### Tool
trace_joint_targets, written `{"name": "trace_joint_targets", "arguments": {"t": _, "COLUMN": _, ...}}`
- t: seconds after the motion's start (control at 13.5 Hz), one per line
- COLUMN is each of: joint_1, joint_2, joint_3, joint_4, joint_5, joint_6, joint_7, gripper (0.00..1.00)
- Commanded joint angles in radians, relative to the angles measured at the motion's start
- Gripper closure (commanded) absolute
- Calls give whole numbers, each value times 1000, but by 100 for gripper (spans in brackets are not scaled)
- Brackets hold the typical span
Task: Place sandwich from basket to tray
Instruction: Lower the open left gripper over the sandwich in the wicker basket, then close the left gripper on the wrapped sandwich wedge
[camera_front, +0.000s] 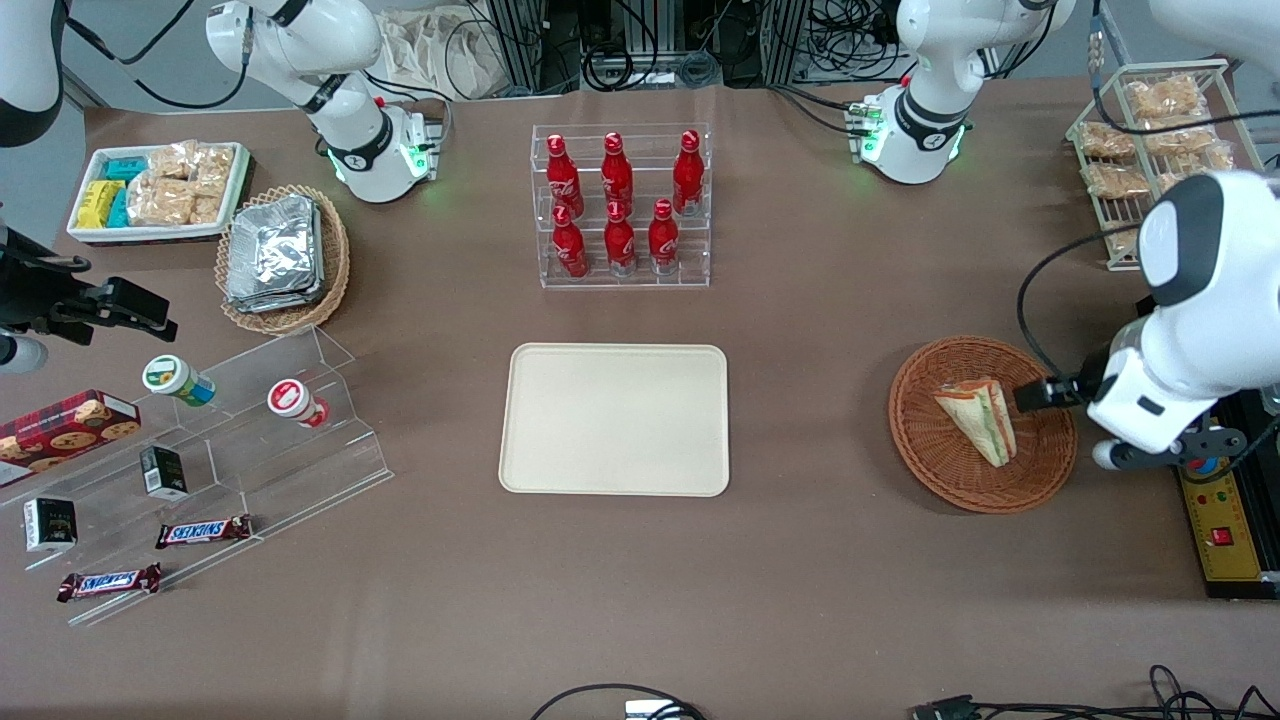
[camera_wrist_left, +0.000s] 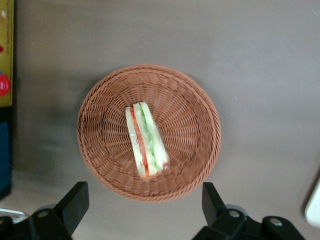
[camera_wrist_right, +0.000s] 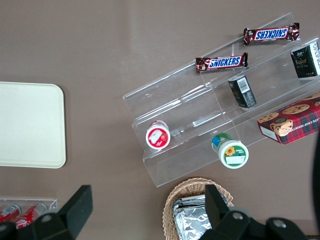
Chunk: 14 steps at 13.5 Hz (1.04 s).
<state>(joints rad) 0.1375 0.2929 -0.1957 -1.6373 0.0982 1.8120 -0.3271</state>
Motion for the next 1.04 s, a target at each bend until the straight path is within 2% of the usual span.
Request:
{"name": "trace_joint_targets", "arguments": {"t": 0.0, "joint_1": 10, "joint_2": -11, "joint_3": -2, "joint_4": -128, "joint_5": 15, "joint_6": 123, "joint_7": -212, "gripper": 0}}
{"name": "trace_joint_targets", "arguments": {"t": 0.3, "joint_1": 7, "joint_2": -47, "joint_3": -2, "joint_4": -346, "joint_5": 17, "joint_6": 317, "joint_7": -398, "gripper": 0}}
{"name": "trace_joint_targets", "arguments": {"t": 0.59, "joint_1": 11, "joint_2": -49, "joint_3": 4, "joint_4": -458, "joint_5": 18, "joint_6": 359, "joint_7": -391, "gripper": 0}}
{"name": "trace_joint_targets", "arguments": {"t": 0.96, "joint_1": 31, "joint_2": -40, "joint_3": 13, "joint_4": -500, "joint_5": 51, "joint_6": 365, "joint_7": -388, "gripper": 0}}
